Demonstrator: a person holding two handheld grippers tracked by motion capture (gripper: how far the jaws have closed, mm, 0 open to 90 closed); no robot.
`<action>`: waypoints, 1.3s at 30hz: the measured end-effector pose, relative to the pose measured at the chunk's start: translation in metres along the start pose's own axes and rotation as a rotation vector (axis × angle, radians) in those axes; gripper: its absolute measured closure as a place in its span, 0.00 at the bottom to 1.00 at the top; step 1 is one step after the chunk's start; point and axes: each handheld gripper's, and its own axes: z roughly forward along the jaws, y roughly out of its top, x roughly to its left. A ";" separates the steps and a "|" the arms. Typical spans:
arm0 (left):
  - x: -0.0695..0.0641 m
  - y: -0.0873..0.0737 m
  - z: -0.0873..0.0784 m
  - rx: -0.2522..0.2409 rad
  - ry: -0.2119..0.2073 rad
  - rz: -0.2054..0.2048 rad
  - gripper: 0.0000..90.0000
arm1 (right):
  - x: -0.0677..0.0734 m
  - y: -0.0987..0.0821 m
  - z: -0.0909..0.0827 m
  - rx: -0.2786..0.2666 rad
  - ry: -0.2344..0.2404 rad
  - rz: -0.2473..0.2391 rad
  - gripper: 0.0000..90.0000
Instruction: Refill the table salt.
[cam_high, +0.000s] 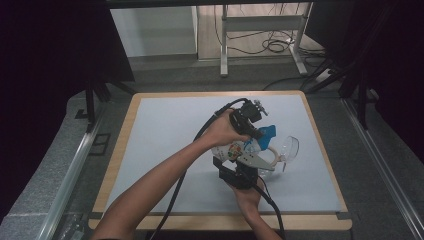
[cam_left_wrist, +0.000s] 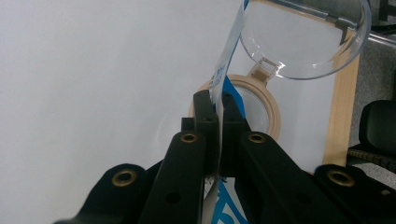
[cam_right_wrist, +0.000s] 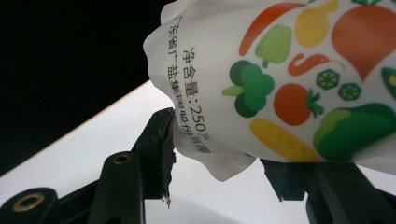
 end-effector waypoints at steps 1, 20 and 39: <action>-0.001 0.001 0.000 0.004 0.004 0.002 1.00 | 0.000 0.001 0.000 -0.003 -0.001 0.005 0.54; -0.004 0.004 0.001 0.005 0.014 0.008 1.00 | 0.000 0.004 -0.002 -0.014 0.004 0.006 0.55; -0.003 -0.001 0.000 0.000 0.017 0.009 1.00 | 0.002 0.002 0.000 -0.006 0.007 -0.005 0.55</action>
